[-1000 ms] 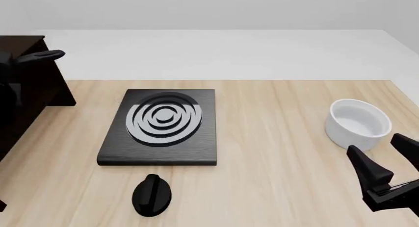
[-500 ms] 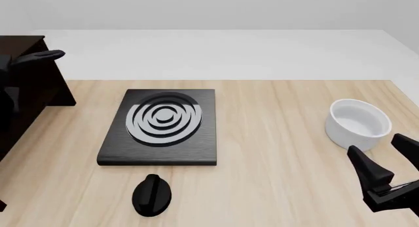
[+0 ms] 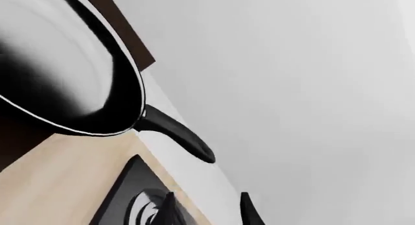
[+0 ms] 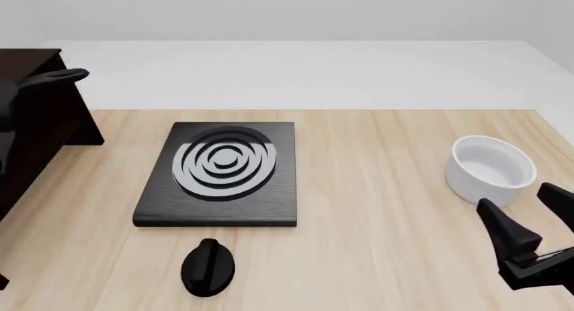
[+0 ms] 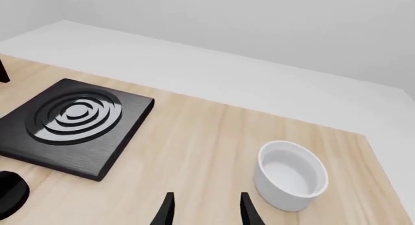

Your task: Put the frying pan on the cabinet shelf.

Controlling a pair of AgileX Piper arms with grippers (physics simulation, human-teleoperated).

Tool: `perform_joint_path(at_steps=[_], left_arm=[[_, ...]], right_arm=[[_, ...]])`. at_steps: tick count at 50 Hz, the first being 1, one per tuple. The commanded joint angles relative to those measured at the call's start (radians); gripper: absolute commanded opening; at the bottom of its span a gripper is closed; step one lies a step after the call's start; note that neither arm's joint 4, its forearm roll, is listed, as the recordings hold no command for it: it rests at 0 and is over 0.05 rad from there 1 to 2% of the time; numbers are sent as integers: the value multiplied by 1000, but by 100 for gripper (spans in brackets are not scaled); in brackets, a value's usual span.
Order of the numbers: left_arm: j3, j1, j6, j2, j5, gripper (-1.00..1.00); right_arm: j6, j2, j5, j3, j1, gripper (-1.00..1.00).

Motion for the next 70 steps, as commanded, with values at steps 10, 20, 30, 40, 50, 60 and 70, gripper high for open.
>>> perform_joint_path(at_steps=[10, 20, 30, 40, 50, 60, 70], left_arm=[[-122, -143, 517, -202, 435, 100], [-114, -94, 786, -187, 443, 100], [-33, -109, 876, -371, 534, 100], [37, -135, 926, -525, 619, 100], [26, -172, 980, -713, 796, 100], [-14, -166, 968, -741, 848, 100], [-33, -197, 925, -742, 870, 100]], right_arm=[[12, -15, 10, -5, 4, 100], [31, -60, 33, -15, -4, 100], [44, -82, 48, -14, -15, 100], [55, -98, 56, -13, -20, 100], [71, -141, 99, -33, -38, 100], [97, -216, 167, -77, -64, 100], [142, -257, 359, -240, -68, 100]])
